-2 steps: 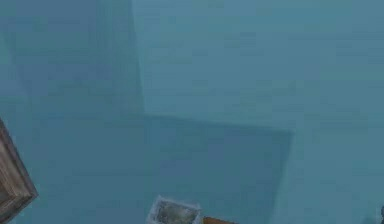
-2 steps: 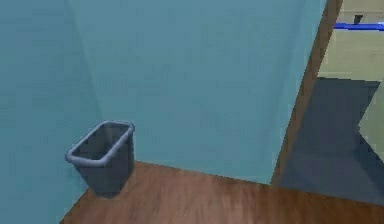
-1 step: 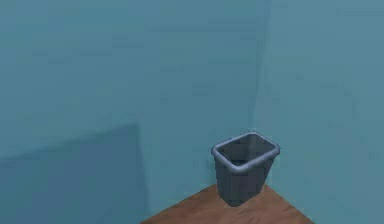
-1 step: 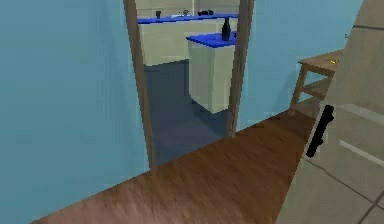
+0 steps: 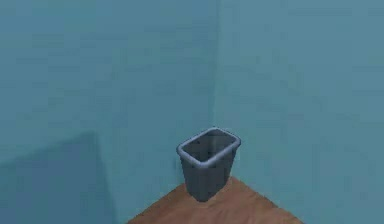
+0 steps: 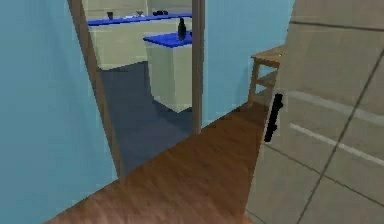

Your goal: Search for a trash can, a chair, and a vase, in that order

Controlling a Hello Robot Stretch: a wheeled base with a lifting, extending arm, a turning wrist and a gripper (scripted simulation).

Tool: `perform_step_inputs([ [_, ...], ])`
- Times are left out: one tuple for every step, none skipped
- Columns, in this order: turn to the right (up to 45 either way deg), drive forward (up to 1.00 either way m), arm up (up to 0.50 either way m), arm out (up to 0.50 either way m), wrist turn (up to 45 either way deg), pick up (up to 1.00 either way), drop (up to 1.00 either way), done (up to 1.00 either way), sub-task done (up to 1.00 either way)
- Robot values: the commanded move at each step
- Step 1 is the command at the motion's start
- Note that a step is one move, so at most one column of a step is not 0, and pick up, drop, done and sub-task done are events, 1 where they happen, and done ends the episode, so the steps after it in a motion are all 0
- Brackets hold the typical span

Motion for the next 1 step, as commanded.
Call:
perform_step_inputs([
  [0.0,0.3,0.0,0.0,0.0,0.0,0.0,0.0,0.0],
])
